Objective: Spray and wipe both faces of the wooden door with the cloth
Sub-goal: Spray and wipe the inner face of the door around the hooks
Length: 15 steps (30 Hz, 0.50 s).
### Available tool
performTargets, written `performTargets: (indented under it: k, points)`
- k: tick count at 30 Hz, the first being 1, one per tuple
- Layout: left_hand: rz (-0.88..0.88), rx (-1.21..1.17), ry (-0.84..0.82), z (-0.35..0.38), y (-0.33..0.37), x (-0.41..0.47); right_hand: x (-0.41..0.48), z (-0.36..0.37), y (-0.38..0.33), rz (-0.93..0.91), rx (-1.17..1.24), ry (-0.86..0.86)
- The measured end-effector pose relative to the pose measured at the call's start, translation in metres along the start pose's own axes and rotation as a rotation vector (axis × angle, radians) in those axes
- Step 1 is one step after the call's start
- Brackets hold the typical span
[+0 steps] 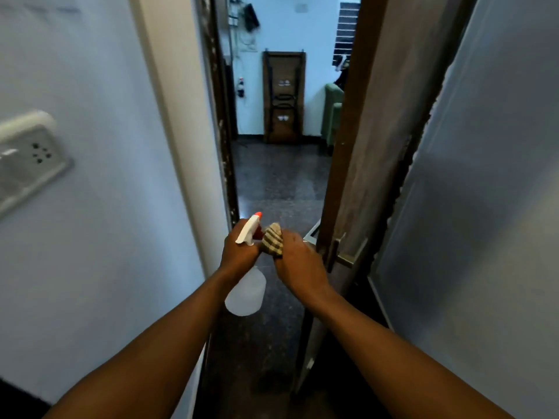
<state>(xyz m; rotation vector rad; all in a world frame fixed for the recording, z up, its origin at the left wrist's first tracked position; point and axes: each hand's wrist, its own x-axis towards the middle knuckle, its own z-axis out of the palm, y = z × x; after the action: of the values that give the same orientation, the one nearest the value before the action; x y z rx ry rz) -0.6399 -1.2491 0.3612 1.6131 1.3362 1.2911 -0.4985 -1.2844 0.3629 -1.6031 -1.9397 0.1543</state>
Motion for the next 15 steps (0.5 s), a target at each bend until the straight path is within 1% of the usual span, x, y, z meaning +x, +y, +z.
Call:
performTargets:
  k: [2, 4, 7, 10, 13, 15]
  points:
    - [-0.026, 0.002, 0.051, -0.013, 0.003, -0.011, -0.007, -0.007, 0.003, -0.082, 0.011, 0.007]
    - [-0.038, 0.004, 0.091, -0.021, 0.008, -0.016, -0.008, -0.017, 0.012, -0.11, 0.027, 0.039]
    - [-0.069, -0.006, 0.131, -0.025, 0.014, -0.02, 0.003, -0.031, 0.035, -0.041, 0.051, 0.063]
    - [-0.067, -0.013, 0.156, -0.025, 0.018, -0.013, 0.028, -0.037, 0.059, 0.03, 0.023, 0.062]
    - [-0.075, -0.008, 0.189, -0.025, 0.018, 0.006, 0.058, -0.034, 0.078, 0.011, 0.0, 0.078]
    - [-0.083, -0.012, 0.215, -0.025, 0.017, 0.023, 0.077, -0.028, 0.088, -0.012, -0.07, 0.047]
